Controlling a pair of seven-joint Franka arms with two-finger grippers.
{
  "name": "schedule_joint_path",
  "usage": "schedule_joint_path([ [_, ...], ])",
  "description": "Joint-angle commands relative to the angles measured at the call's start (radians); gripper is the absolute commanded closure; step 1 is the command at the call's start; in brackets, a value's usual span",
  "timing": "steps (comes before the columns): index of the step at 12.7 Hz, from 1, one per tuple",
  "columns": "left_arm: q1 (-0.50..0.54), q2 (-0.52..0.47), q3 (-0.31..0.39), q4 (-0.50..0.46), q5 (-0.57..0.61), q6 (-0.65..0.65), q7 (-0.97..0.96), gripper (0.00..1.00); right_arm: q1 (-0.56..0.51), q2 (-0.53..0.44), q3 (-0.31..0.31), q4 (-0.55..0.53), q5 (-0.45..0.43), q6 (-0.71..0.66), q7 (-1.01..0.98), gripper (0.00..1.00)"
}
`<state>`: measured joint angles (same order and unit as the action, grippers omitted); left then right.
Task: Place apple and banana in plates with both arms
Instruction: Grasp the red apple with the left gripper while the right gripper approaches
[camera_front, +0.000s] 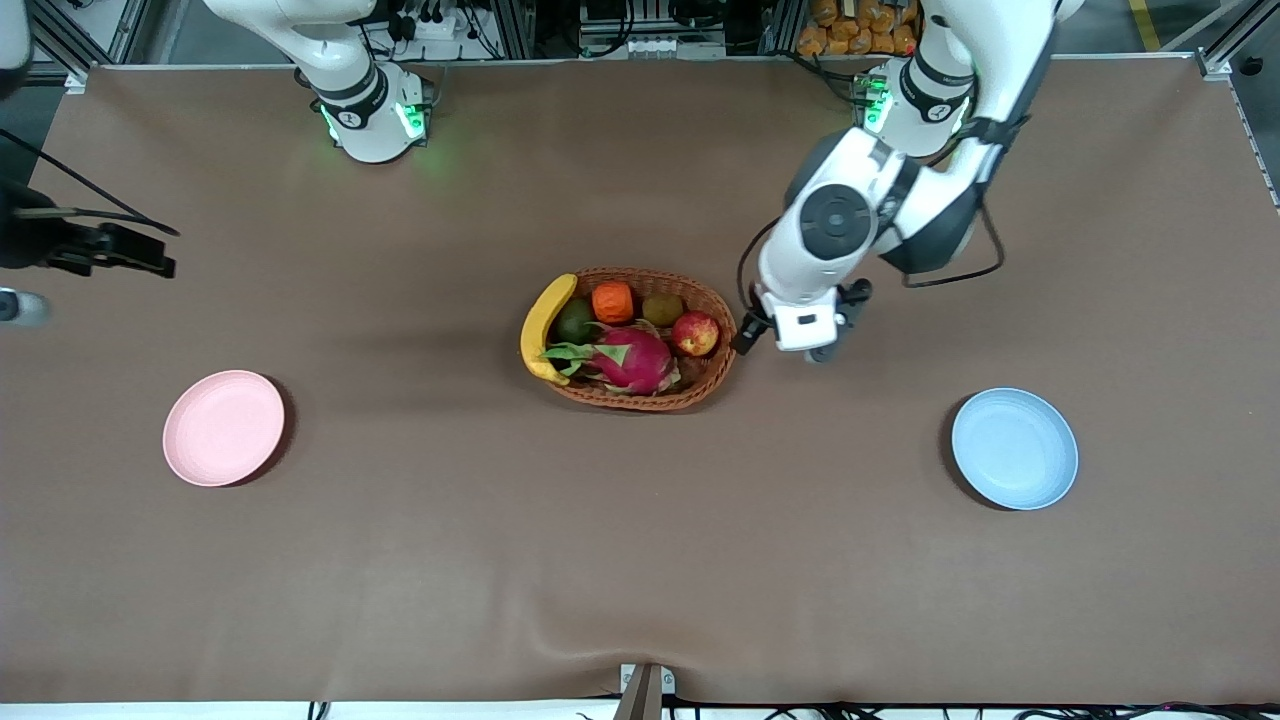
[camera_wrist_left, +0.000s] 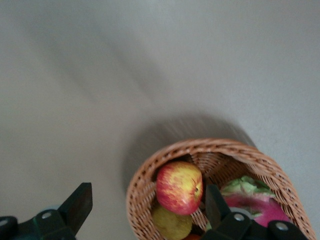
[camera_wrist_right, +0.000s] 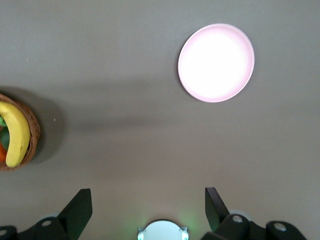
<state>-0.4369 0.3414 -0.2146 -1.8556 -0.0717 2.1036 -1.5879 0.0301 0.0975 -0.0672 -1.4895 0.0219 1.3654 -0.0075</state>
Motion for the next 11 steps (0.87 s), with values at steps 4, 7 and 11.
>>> schedule_joint_path([
  [4, -0.094, 0.12, 0.007, 0.047, 0.085, 0.072, -0.22, 0.0, 0.011, -0.004, -0.005, -0.015, 0.03, -0.146, -0.017, 0.0],
  [7, -0.117, 0.171, 0.011, 0.055, 0.099, 0.134, -0.302, 0.0, 0.025, 0.01, -0.005, -0.037, 0.049, -0.115, -0.02, 0.0],
  [11, -0.129, 0.22, 0.012, 0.062, 0.119, 0.188, -0.348, 0.05, 0.025, 0.039, -0.005, -0.037, 0.049, -0.092, -0.019, 0.0],
])
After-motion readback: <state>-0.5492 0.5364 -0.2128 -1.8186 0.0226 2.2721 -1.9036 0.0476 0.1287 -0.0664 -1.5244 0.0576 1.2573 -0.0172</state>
